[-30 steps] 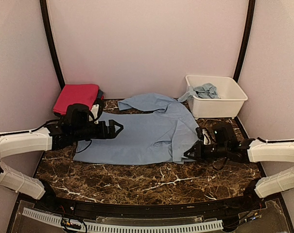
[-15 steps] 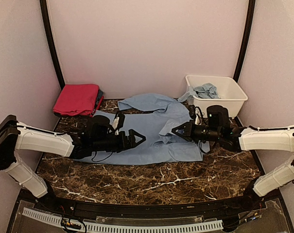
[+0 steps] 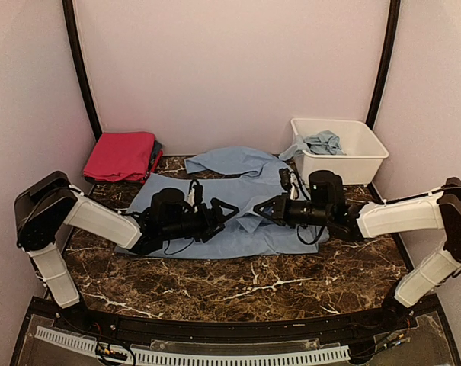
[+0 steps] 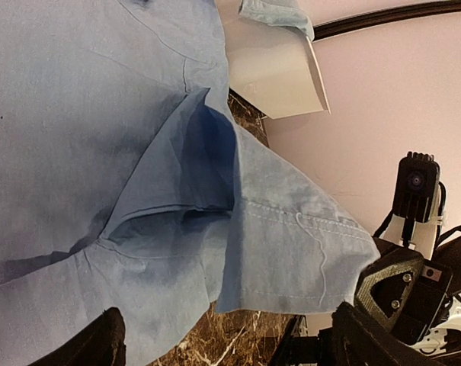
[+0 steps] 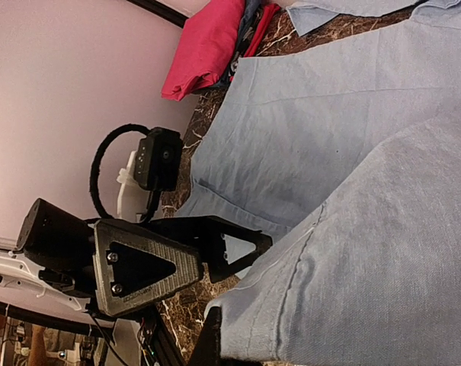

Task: Fold and stack the mixed laundry pile
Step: Smooth out the 1/3-folded shirt at the center of the board.

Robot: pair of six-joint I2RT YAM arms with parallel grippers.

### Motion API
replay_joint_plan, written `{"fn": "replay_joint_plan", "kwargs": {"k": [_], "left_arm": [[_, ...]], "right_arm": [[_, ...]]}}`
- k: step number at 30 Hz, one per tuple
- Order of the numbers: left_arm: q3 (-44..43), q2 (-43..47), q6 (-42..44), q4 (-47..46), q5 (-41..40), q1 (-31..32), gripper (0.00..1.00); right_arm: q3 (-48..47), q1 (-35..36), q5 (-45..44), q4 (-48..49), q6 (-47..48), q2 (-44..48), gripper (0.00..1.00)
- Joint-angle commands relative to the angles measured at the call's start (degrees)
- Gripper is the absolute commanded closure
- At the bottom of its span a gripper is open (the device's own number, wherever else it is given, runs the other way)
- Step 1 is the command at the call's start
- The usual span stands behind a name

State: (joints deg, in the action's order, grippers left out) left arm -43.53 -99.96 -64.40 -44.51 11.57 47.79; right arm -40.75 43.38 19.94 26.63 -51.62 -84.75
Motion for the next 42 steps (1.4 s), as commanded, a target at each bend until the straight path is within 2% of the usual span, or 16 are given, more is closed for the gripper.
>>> {"fn": "replay_joint_plan", "kwargs": {"k": [1, 14, 17, 22, 27, 30, 32, 36, 39, 42], "left_arm": [[-2.0, -3.1, -6.7, -9.8, 2.4, 0.1, 0.08], [-2.4, -8.0, -12.6, -18.0, 3.4, 0.2, 0.26], [-2.3, -8.5, -13.6, -18.7, 3.8, 0.2, 0.26], [-1.5, -8.9, -15.8, -19.9, 4.2, 0.3, 0.19], [-0.1, -9.8, -18.7, -21.5, 3.9, 0.6, 0.03], [0.2, -10.8, -19.8, -24.3, 3.8, 0.6, 0.02], [-0.8, -11.3, -20.1, -25.0, 4.4, 0.6, 0.09], [-1.6, -12.0, -20.4, -26.6, 4.3, 0.7, 0.28], [-1.1, -12.1, -20.5, -27.3, 3.3, 0.7, 0.38], [-0.4, -12.3, -20.7, -28.1, 2.7, 0.7, 0.53]], "right_arm": [[-2.1, 1.1, 0.4, 5.3, 1.3, -2.3, 1.0], [-2.2, 3.6, 1.0, 11.5, 2.5, -7.2, 1.0], [-2.8, 3.6, 0.3, 11.2, 3.5, -7.2, 1.0], [-4.5, 3.6, -0.9, 9.2, 6.4, -6.7, 1.0], [-4.7, 3.6, -0.8, 9.8, 7.1, -7.2, 1.0], [-4.4, 3.6, -0.3, 9.9, 7.2, -7.5, 1.0], [-3.9, 3.8, 0.2, 10.2, 7.2, -8.1, 1.0], [-2.1, 4.1, 0.0, 11.0, 7.2, -8.1, 1.0], [-0.9, 4.1, -0.3, 11.0, 7.1, -7.4, 1.0], [0.1, 4.2, 0.1, 11.3, 6.9, -7.0, 1.0]]}}
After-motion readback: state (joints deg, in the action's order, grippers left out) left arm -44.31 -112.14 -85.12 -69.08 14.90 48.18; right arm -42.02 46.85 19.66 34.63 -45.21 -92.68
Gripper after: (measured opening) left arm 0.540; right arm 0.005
